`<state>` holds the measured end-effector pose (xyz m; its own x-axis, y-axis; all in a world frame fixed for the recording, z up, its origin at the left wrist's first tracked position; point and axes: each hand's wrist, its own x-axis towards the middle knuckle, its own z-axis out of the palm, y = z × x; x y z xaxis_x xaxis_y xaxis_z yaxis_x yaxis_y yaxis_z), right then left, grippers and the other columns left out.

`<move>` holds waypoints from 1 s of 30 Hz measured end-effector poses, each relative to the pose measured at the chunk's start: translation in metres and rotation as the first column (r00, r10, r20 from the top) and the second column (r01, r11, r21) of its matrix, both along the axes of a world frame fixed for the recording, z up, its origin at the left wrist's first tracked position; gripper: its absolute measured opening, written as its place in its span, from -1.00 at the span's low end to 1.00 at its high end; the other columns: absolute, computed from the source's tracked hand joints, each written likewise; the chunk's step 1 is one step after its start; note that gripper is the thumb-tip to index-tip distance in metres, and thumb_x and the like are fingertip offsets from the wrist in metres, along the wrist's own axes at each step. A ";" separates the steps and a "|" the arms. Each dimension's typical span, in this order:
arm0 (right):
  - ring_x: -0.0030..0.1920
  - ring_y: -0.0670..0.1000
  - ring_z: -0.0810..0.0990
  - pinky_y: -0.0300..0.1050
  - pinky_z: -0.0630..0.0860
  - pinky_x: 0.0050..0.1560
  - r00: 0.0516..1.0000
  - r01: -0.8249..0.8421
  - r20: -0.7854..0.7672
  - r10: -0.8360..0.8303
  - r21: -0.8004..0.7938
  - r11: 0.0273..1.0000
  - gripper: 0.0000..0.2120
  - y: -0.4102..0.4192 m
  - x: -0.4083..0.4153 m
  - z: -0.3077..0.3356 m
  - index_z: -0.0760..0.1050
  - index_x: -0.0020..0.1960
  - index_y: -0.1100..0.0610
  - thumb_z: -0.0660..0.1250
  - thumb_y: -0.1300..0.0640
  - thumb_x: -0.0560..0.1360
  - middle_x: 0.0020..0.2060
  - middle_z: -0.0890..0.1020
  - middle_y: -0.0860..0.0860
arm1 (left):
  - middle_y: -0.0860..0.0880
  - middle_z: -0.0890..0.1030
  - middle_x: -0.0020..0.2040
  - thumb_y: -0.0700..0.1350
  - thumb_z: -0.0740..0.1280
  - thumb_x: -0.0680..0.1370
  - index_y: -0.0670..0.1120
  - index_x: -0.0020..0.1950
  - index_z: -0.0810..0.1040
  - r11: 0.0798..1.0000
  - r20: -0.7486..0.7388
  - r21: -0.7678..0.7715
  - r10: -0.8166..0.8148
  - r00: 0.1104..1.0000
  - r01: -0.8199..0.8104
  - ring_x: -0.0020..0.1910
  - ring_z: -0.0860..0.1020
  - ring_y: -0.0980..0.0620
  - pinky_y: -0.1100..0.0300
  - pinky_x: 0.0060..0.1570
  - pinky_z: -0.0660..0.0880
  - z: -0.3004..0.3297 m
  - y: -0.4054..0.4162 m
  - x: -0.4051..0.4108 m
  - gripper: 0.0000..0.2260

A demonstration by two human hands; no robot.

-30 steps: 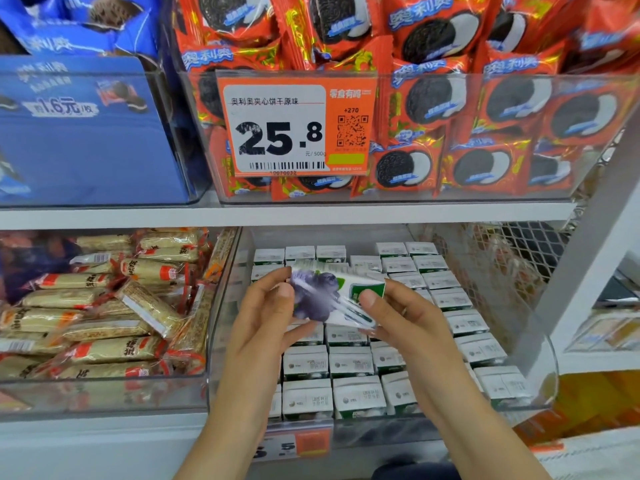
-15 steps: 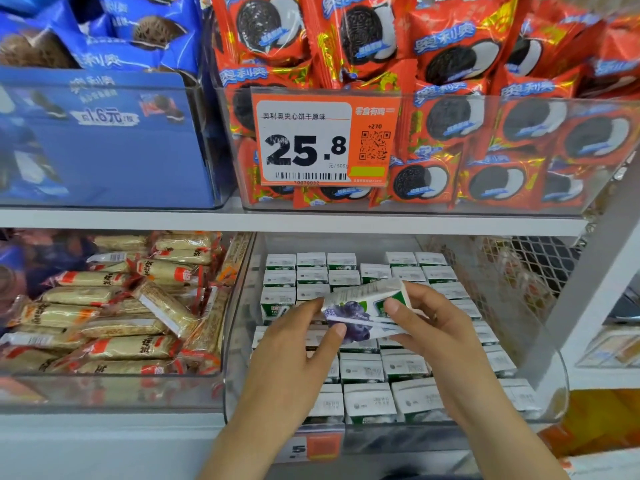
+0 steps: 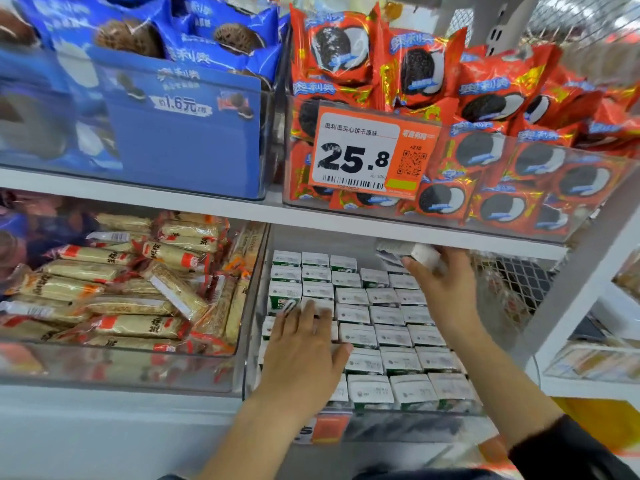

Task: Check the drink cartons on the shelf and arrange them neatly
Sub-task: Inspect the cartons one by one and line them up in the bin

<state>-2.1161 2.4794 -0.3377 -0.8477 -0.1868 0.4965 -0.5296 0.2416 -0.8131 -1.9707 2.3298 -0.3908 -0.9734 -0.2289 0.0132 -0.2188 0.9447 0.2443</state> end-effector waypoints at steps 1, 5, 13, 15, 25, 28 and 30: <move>0.07 -0.02 0.50 -0.17 0.45 0.00 1.000 0.009 -0.013 -0.008 0.069 0.998 -0.61 -0.004 -0.009 -0.001 0.42 0.26 0.16 0.42 0.20 0.47 0.08 0.53 0.04 | -0.09 -0.08 0.59 0.24 -0.10 0.62 -0.02 0.58 -0.07 1.000 0.006 0.000 -0.006 1.000 0.006 0.56 -0.09 -0.09 -0.01 0.52 -0.20 0.001 0.000 0.000 -0.41; 0.21 0.18 0.47 -0.01 0.43 0.15 0.994 0.077 -0.097 -0.045 0.363 0.928 -0.53 -0.016 -0.036 -0.011 0.39 0.35 0.24 0.40 0.13 0.50 0.21 0.53 0.16 | -0.11 -0.08 0.59 0.24 -0.09 0.63 -0.04 0.58 -0.07 1.000 0.000 0.005 -0.020 1.000 0.020 0.56 -0.10 -0.10 -0.01 0.51 -0.21 0.002 -0.002 0.000 -0.40; -0.04 0.11 0.52 -0.20 0.38 0.03 0.993 0.005 -0.098 0.064 0.587 0.810 -0.53 -0.010 -0.063 -0.008 0.46 0.34 0.21 0.40 0.05 0.49 0.18 0.59 0.09 | -0.12 -0.06 0.59 0.24 -0.08 0.62 -0.04 0.57 -0.05 0.999 -0.029 0.013 -0.028 0.999 0.029 0.55 -0.08 -0.11 0.00 0.49 -0.21 -0.003 -0.003 -0.002 -0.40; 0.16 0.15 0.53 -0.16 0.37 0.06 0.992 -0.038 -0.069 0.106 0.637 0.770 -0.53 -0.008 -0.066 -0.004 0.44 0.37 0.13 0.38 0.03 0.50 0.28 0.53 0.07 | -0.12 -0.05 0.59 0.24 -0.08 0.62 -0.04 0.57 -0.05 1.000 -0.032 0.011 -0.023 0.999 0.024 0.55 -0.07 -0.11 0.00 0.49 -0.20 -0.004 -0.003 -0.003 -0.40; 0.24 0.14 0.50 -0.08 0.41 0.20 0.986 -0.017 -0.102 0.135 0.733 0.680 -0.53 -0.025 -0.066 -0.009 0.45 0.35 0.09 0.41 0.02 0.48 0.25 0.55 0.09 | -0.12 -0.05 0.59 0.24 -0.08 0.62 -0.03 0.57 -0.04 1.000 -0.044 0.007 -0.019 0.999 0.019 0.55 -0.06 -0.11 0.00 0.51 -0.19 -0.005 -0.002 -0.002 -0.40; 0.28 0.14 0.47 -0.12 0.33 0.25 0.989 -0.047 -0.060 0.132 0.725 0.688 -0.54 -0.027 -0.071 -0.006 0.44 0.36 0.11 0.40 0.06 0.49 0.30 0.51 0.11 | -0.13 -0.05 0.59 0.24 -0.08 0.62 -0.04 0.57 -0.04 1.000 -0.046 0.002 -0.020 0.999 0.021 0.55 -0.06 -0.11 -0.01 0.51 -0.19 -0.004 -0.002 -0.001 -0.40; 0.28 0.11 0.46 -0.16 0.33 0.24 0.989 -0.090 -0.007 0.145 0.757 0.647 -0.57 -0.032 -0.074 -0.006 0.44 0.36 0.09 0.37 0.08 0.51 0.31 0.51 0.09 | -0.13 -0.05 0.59 0.24 -0.08 0.62 -0.04 0.57 -0.04 1.000 -0.042 0.003 -0.022 0.999 0.022 0.55 -0.06 -0.11 -0.01 0.51 -0.20 -0.003 -0.002 -0.001 -0.40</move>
